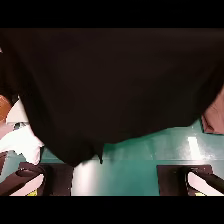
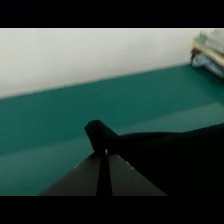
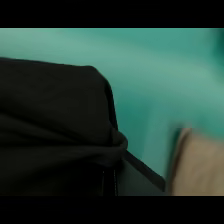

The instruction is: Fold the shirts.

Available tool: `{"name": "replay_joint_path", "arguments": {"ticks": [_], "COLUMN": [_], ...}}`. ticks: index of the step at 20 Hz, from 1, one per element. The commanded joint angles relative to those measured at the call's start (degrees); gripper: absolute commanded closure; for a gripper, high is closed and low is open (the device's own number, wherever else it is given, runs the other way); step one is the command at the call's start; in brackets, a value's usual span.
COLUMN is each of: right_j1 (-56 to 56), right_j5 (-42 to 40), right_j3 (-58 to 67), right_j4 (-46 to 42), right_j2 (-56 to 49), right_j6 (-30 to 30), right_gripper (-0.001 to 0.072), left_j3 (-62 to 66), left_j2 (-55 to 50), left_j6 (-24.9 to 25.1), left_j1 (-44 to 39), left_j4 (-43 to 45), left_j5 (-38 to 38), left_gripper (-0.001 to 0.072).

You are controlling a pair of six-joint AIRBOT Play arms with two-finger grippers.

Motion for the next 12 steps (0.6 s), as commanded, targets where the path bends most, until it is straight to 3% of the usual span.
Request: {"name": "replay_joint_path", "arguments": {"ticks": [1,4,7,12], "right_j1": [0.8,1.9,2.0,2.0], "right_j5": [7.8,3.2,-3.1,-7.6], "right_j3": [-0.2,-5.1,-10.3,-10.9], "right_j4": [0.0,0.1,0.3,5.3], "right_j2": [-13.7,-23.3,-30.2,-34.7], "right_j6": [1.7,1.7,1.7,1.7], "right_gripper": [0.0692,0.0692,0.0692,0.0691], "left_j3": [-3.6,-5.5,-5.5,-5.5], "left_j2": [-14.3,-27.6,-37.9,-43.2], "left_j6": [0.4,0.6,0.6,0.6], "left_j1": [0.0,0.0,0.0,0.0], "left_j4": [0.4,0.7,0.6,0.5], "left_j5": [-6.9,-6.2,0.2,3.6], "left_gripper": [0.0681,0.068,0.068,0.0669]}}
